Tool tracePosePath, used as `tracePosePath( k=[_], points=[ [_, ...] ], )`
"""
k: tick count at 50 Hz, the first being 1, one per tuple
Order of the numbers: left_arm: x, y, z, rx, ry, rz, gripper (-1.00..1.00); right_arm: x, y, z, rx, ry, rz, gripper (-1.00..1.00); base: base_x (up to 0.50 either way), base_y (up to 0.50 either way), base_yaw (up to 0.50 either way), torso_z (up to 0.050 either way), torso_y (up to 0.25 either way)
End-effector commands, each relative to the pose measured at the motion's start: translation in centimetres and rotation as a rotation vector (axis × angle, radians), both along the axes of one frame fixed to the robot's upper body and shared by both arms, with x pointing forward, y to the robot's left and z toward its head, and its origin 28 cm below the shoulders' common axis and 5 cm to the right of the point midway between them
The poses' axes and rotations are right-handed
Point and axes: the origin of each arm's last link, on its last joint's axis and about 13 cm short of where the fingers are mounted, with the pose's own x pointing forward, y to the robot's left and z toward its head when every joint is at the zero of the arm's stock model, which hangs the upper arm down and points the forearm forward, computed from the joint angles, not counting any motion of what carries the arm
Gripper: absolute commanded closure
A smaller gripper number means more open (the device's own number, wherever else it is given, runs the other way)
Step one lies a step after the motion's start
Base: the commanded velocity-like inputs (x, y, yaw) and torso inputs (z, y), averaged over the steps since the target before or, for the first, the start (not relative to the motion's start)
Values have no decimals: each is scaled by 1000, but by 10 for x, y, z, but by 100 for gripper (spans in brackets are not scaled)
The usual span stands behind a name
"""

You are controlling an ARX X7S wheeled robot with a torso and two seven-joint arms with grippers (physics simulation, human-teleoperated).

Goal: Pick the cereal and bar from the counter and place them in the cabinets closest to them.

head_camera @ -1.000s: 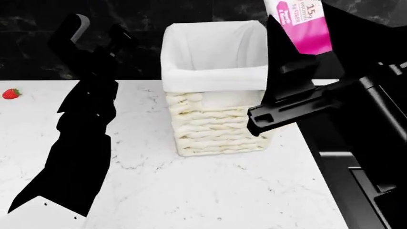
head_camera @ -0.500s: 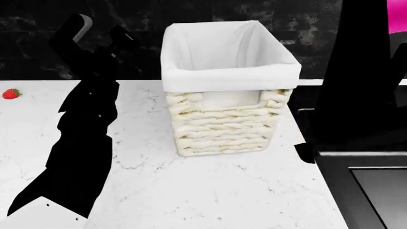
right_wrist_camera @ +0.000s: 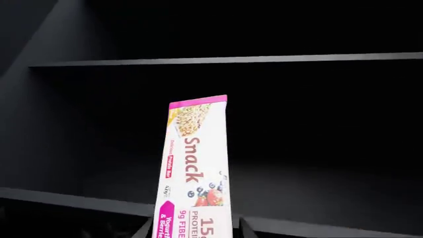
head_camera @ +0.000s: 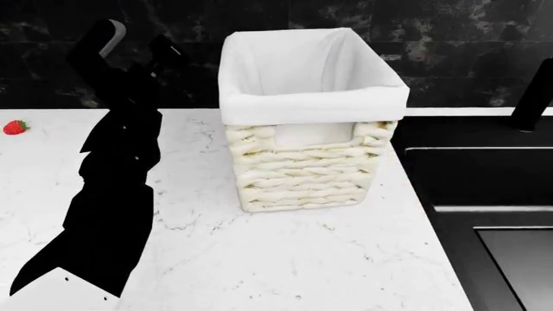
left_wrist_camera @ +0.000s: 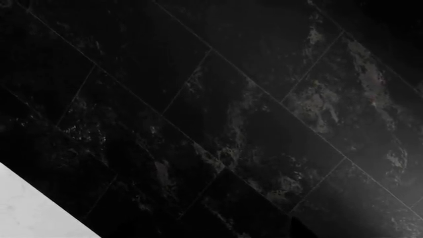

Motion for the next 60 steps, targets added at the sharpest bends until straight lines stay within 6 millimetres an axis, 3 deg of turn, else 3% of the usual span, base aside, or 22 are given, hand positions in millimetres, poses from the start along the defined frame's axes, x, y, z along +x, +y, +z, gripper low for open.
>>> tracePosePath(
  k=[1,12,31,45,60],
  points=[
    [0,0,0,3,1,4,-100,2,4,40,25,-30,-45,100,0,0,0,0,0],
    [0,0,0,11,4,6,-100,18,-6,66,93,-25,-138,100,0,0,0,0,0],
    [0,-1,0,20,6,8,-100,36,-14,88,165,-7,-205,100,0,0,0,0,0],
    [0,-1,0,20,7,8,-100,70,-27,92,245,106,-222,100,0,0,0,0,0],
    [0,-1,0,20,6,7,-100,128,-35,110,260,294,-234,100,0,0,0,0,0]
  ],
)
